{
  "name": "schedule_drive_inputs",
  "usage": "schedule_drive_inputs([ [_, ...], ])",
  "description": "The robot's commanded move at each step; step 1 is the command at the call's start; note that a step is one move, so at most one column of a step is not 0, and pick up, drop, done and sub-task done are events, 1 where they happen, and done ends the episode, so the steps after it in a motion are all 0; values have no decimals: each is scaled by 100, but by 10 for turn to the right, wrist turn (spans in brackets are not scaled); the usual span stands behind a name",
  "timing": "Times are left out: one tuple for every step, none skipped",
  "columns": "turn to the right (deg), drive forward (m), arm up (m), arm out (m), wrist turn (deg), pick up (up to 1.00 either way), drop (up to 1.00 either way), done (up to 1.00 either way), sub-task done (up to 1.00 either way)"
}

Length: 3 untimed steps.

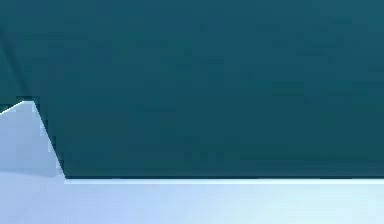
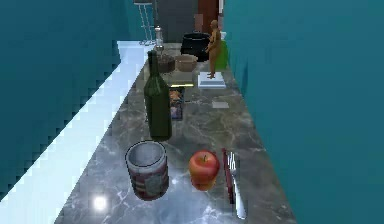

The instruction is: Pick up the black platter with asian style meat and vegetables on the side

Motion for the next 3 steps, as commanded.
schedule_drive_inputs([
  [0, 0, 50, 0, 0, 0, 0, 0, 0],
  [0, 0, 38, 0, 0, 0, 0, 0, 0],
  [0, 0, 0, 42, 0, 0, 0, 0, 0],
])
